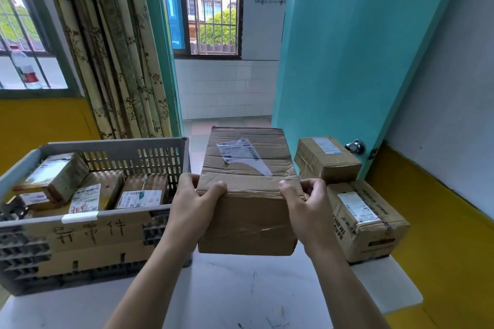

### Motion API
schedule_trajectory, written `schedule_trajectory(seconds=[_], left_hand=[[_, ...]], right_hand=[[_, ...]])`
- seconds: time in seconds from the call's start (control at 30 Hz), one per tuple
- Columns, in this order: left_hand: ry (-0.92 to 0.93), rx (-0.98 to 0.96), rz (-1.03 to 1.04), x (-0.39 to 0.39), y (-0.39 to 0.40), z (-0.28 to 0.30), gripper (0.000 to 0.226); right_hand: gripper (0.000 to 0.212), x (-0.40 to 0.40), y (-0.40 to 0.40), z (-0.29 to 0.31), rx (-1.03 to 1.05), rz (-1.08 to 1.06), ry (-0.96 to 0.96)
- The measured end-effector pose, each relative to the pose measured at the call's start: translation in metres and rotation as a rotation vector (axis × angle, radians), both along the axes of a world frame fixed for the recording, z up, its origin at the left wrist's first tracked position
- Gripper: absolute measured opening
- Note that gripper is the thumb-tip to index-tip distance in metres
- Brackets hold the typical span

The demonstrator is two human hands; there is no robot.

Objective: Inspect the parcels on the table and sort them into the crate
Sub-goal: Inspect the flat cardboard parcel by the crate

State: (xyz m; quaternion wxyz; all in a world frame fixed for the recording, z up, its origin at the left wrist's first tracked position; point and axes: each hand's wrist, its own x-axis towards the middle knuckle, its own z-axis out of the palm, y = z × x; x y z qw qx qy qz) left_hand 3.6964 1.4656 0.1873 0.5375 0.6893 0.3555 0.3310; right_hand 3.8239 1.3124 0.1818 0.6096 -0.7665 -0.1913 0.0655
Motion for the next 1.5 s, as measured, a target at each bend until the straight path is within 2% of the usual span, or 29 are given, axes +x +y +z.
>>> schedule_trajectory(seconds=[0.13, 0.33, 0.4, 0.5, 0.63, 0.67, 0.77, 0.9, 0.97, 1.0, 1.07, 1.13, 1.2, 1.3, 1.33, 1.37, 1.43, 1.5], left_hand=[[-0.043, -0.105, -0.04, 0.001, 0.001, -0.001, 0.037], [-0.062, -0.038, -0.049, 0.001, -0.002, -0.003, 0.037], [-0.103, -0.048, -0.031, 0.001, -0.002, -0.005, 0.036], [-0.177, -0.112, -0.002, -0.003, 0.001, -0.009, 0.033], [-0.196, -0.133, 0.014, -0.005, 0.007, -0.013, 0.034], [-0.206, -0.152, 0.016, -0.006, 0.009, -0.012, 0.034], [-0.244, -0.248, 0.009, -0.007, 0.014, -0.013, 0.042], [-0.191, -0.228, -0.002, -0.006, 0.02, -0.017, 0.049], [-0.107, -0.14, -0.02, -0.005, 0.021, -0.02, 0.049], [-0.053, -0.083, -0.039, -0.003, 0.021, -0.022, 0.045], [0.049, 0.011, -0.081, -0.001, 0.021, -0.025, 0.032], [0.131, 0.081, -0.101, 0.002, 0.02, -0.028, 0.027], [0.207, 0.155, -0.138, 0.006, 0.019, -0.029, 0.044], [0.394, 0.251, -0.211, 0.013, 0.012, -0.024, 0.092], [0.441, 0.274, -0.219, 0.014, 0.01, -0.024, 0.099], [0.423, 0.276, -0.228, 0.014, 0.008, -0.023, 0.096], [0.259, 0.238, -0.253, 0.015, 0.005, -0.027, 0.068], [0.126, 0.164, -0.251, 0.014, -0.002, -0.027, 0.056]], right_hand=[[0.031, -0.001, -0.001, -0.005, 0.021, 0.0, 0.029], [0.024, -0.001, -0.006, -0.008, 0.002, 0.042, -0.02], [0.018, 0.003, -0.005, -0.009, 0.039, 0.054, 0.022], [0.026, 0.009, -0.006, -0.01, 0.156, 0.042, 0.153], [0.023, 0.016, -0.005, -0.015, 0.131, 0.048, 0.113], [0.023, 0.017, -0.005, -0.015, 0.128, 0.069, 0.145], [0.044, 0.021, -0.006, -0.017, 0.038, 0.183, 0.352], [0.039, 0.019, -0.009, -0.017, -0.032, 0.238, 0.582], [0.041, 0.018, -0.01, -0.022, -0.032, 0.206, 0.567], [0.047, 0.017, -0.01, -0.022, -0.03, 0.205, 0.532], [0.072, 0.019, -0.009, -0.024, -0.035, 0.19, 0.464], [0.076, 0.016, -0.007, -0.023, -0.061, 0.161, 0.361], [0.076, 0.017, -0.006, -0.024, -0.034, 0.12, 0.31], [0.091, 0.019, -0.006, -0.027, 0.072, 0.088, 0.263], [0.09, 0.018, -0.006, -0.026, 0.104, 0.085, 0.263], [0.081, 0.016, -0.004, -0.024, 0.118, 0.1, 0.251], [0.059, 0.014, -0.002, -0.021, 0.102, 0.148, 0.19], [0.053, 0.014, 0.002, -0.024, 0.069, 0.156, 0.166]])
